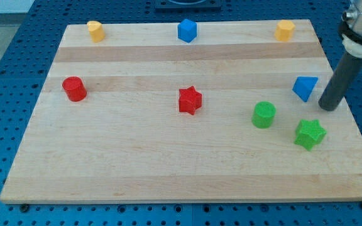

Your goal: Slightly move the blue triangle up

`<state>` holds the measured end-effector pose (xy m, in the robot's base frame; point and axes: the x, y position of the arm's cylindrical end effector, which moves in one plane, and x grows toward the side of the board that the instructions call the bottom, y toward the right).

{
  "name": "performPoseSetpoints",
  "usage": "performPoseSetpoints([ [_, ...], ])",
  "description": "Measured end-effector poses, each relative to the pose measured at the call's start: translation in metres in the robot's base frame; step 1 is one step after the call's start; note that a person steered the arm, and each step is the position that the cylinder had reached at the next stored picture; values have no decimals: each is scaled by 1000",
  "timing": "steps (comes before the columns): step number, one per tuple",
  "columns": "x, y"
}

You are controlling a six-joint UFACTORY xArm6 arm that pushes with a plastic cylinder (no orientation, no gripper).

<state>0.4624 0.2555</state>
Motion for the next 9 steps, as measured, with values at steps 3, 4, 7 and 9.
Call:
performPoseSetpoints([
  [3,-8,-7],
  [4,-8,-15],
  [7,-34,-23],
  [9,-36,-24],
])
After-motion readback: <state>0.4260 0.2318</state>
